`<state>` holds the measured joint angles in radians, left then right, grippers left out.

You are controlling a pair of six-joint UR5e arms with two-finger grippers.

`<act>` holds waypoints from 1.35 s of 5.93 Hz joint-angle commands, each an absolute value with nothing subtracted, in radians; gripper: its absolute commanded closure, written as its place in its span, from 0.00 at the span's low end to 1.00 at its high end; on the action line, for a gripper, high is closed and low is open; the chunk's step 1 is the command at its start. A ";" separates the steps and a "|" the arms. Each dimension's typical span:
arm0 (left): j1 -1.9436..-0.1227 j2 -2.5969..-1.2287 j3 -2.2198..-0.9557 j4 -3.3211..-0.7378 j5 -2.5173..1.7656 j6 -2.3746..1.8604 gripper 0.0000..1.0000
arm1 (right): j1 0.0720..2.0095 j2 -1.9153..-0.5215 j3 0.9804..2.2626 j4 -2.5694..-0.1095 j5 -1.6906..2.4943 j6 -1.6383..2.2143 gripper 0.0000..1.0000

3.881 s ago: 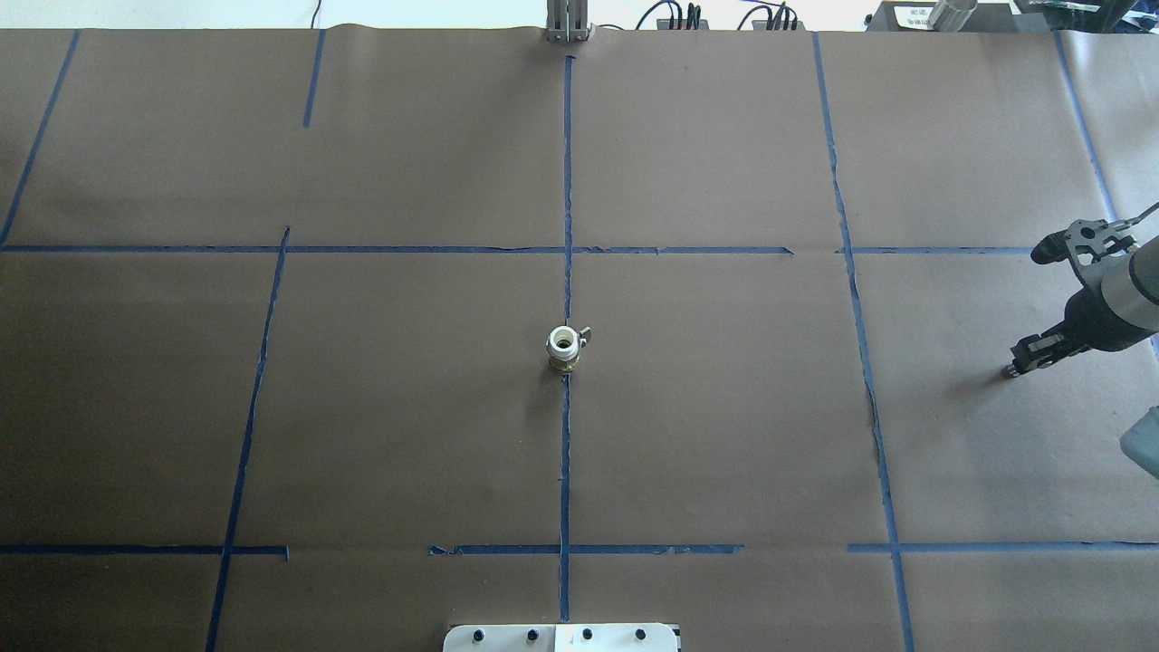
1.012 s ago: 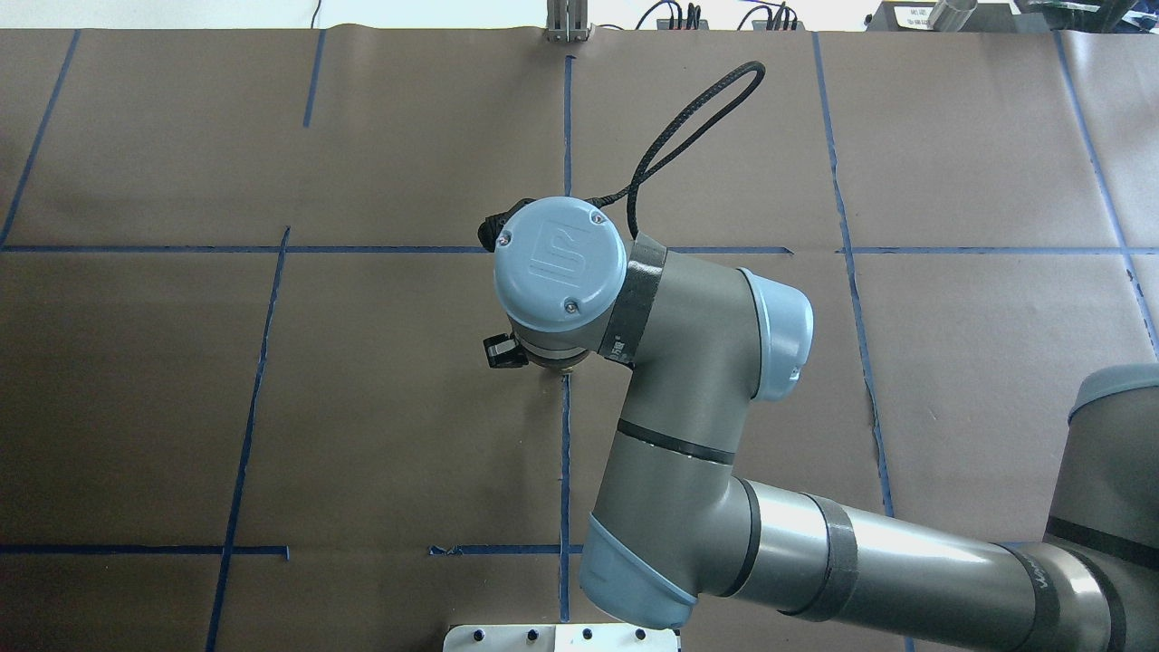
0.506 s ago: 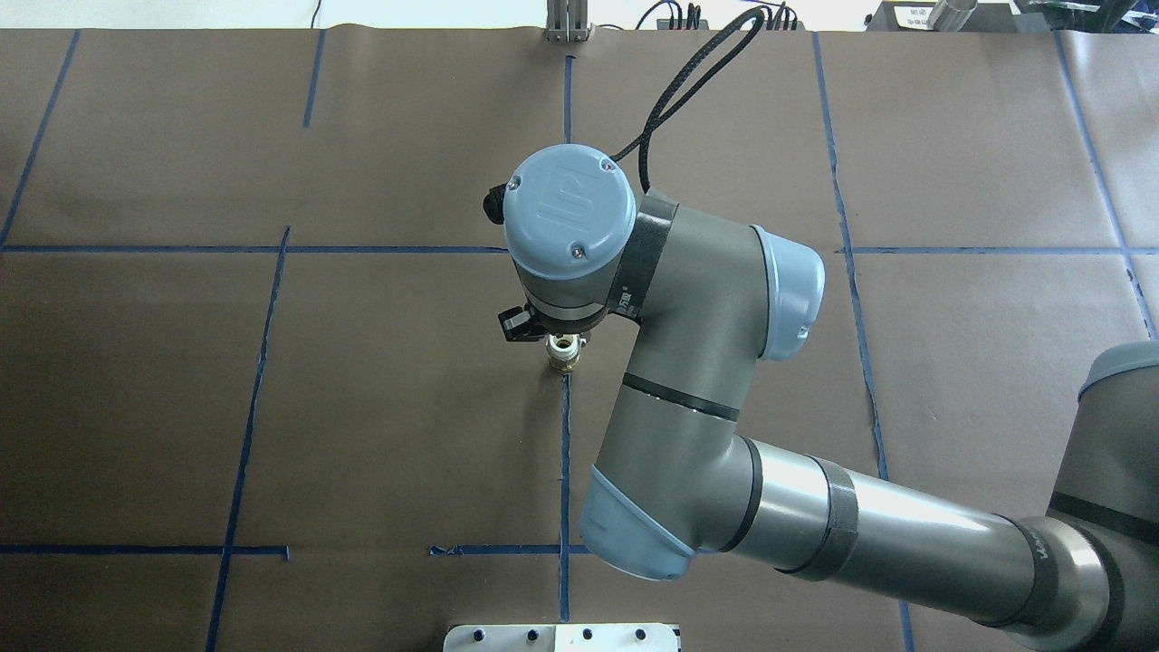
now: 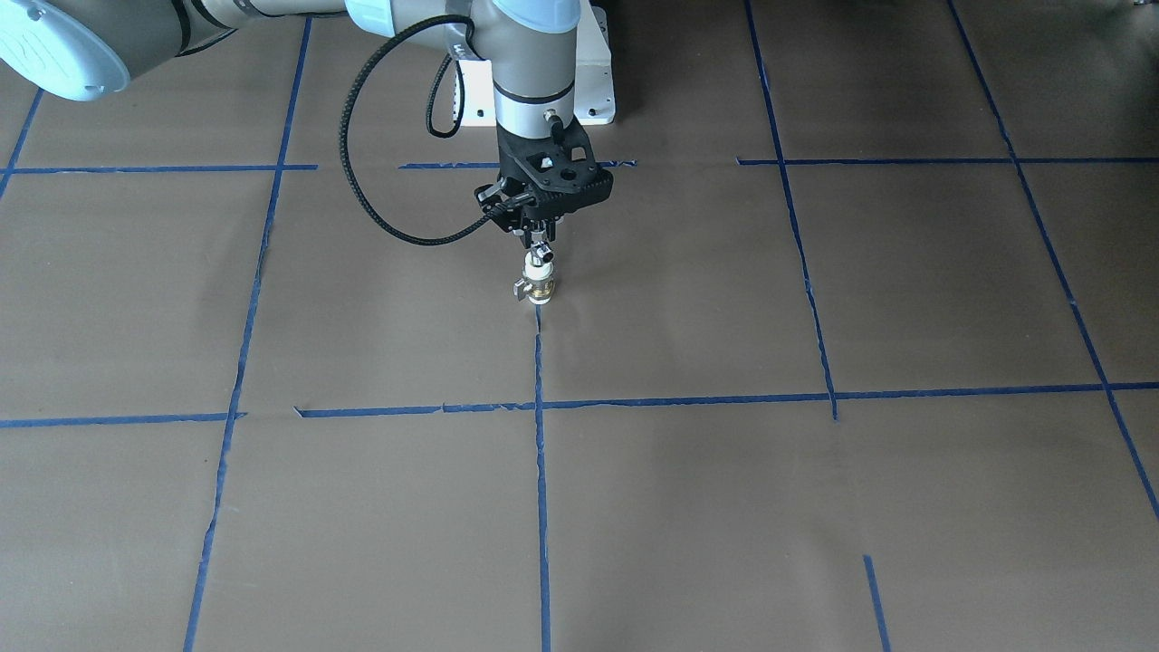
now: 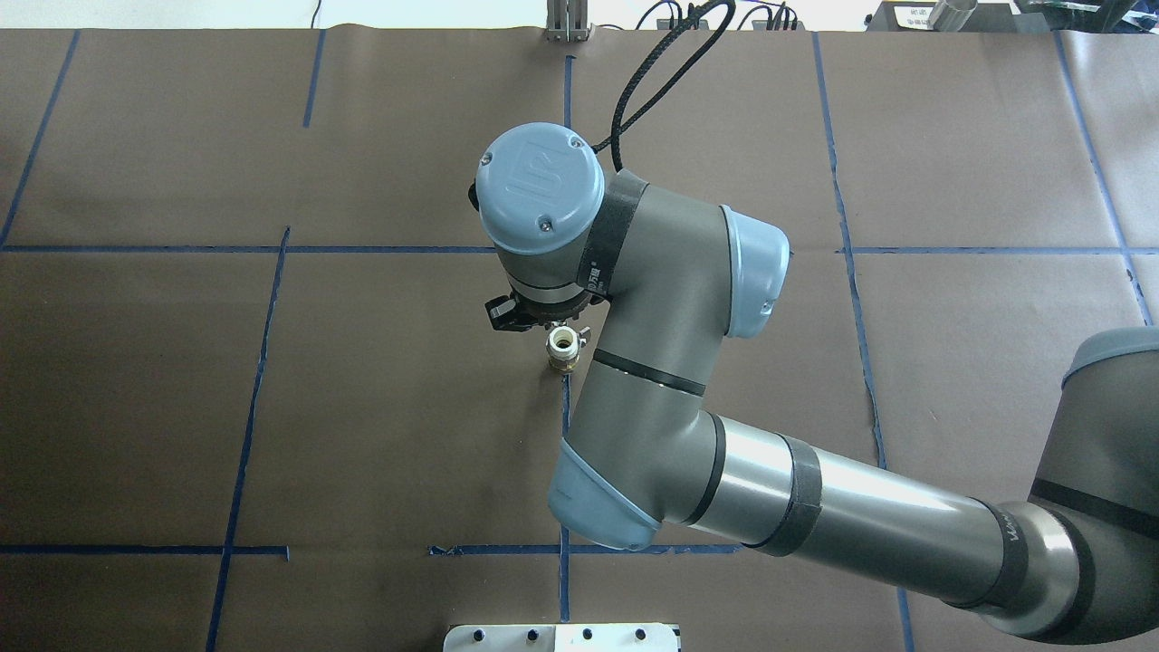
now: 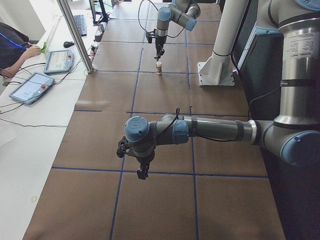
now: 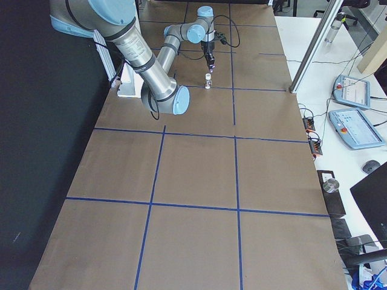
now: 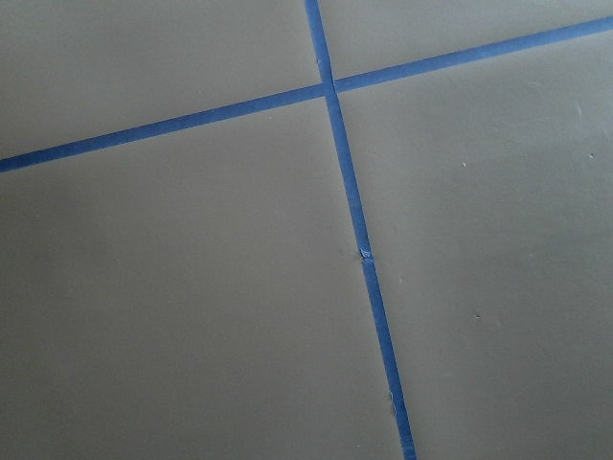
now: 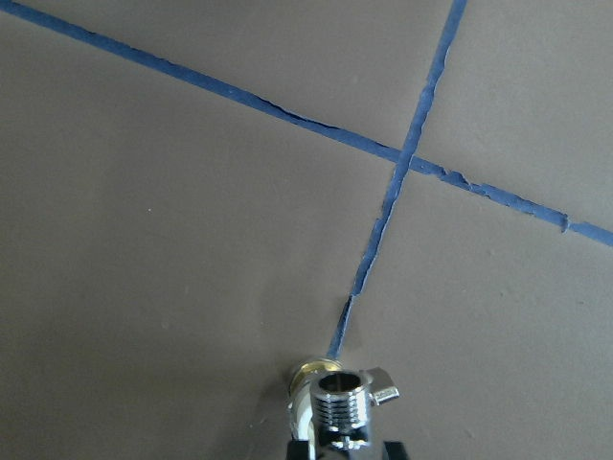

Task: Assemble PPR valve and pipe with both arms
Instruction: 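Press and seat the chrome fitting into the white fitting with the right gripper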

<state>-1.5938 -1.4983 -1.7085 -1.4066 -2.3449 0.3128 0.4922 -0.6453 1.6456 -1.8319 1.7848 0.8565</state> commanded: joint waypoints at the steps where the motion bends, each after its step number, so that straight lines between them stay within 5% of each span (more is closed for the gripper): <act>1: -1.594 -1.502 -1.703 -1.407 -2.345 0.313 0.00 | 0.492 -0.640 1.634 -1.836 1.808 0.854 1.00; 8: -1.594 -1.503 -1.713 -1.407 -2.344 0.311 0.00 | 0.489 -0.643 1.603 -1.836 1.809 0.853 1.00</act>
